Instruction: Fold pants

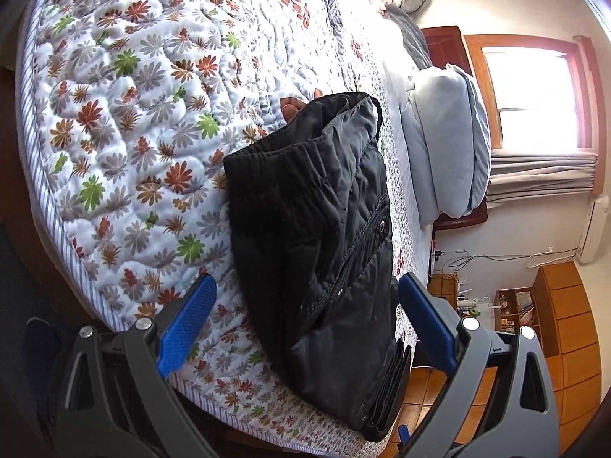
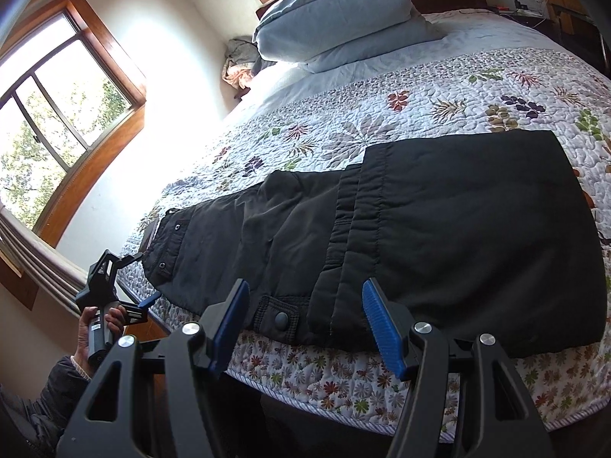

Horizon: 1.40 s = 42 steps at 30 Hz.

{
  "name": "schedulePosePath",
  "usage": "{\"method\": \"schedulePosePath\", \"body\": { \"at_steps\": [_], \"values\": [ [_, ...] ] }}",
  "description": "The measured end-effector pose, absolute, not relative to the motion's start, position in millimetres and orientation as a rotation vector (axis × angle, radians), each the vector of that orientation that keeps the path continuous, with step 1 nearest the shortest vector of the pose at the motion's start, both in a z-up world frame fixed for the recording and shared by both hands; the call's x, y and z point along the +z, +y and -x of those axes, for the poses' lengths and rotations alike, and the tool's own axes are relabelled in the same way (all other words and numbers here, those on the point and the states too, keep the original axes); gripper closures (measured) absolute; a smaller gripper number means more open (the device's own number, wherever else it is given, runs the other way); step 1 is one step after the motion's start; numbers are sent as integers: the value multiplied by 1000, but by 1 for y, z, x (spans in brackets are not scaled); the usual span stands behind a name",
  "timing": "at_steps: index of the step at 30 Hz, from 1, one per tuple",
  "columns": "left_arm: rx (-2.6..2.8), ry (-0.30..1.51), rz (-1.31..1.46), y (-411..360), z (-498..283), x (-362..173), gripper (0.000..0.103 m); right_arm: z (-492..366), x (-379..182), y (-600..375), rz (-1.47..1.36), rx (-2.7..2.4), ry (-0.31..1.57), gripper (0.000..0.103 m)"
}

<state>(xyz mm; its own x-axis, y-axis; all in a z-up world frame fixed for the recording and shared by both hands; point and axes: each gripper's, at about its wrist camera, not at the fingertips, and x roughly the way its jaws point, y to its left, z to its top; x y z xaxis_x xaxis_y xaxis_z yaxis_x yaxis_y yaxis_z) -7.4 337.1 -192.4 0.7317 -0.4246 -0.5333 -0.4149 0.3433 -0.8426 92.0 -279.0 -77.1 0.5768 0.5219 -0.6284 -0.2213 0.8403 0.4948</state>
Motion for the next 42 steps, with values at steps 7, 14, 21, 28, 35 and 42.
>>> {"method": "schedulePosePath", "body": {
  "at_steps": [7, 14, 21, 28, 35, 42],
  "values": [
    [-1, 780, 1309, 338, -6, -203, 8, -94, -79, -275, -362, 442, 867, 40],
    [-99, 723, 1378, 329, -22, -206, 9, -95, -82, -270, -352, 445, 885, 40],
    [-161, 625, 1480, 322, -32, -218, 9, -95, -82, -264, -328, 453, 897, 38],
    [-247, 619, 1407, 303, -53, -212, 25, -96, -85, -264, -330, 448, 907, 38],
    [-151, 696, 1388, 301, -58, -224, 75, -94, -87, -267, -332, 438, 911, 35],
    [-148, 659, 1274, 295, -63, -196, 88, -94, -89, -271, -349, 433, 908, 35]
  ]
}}
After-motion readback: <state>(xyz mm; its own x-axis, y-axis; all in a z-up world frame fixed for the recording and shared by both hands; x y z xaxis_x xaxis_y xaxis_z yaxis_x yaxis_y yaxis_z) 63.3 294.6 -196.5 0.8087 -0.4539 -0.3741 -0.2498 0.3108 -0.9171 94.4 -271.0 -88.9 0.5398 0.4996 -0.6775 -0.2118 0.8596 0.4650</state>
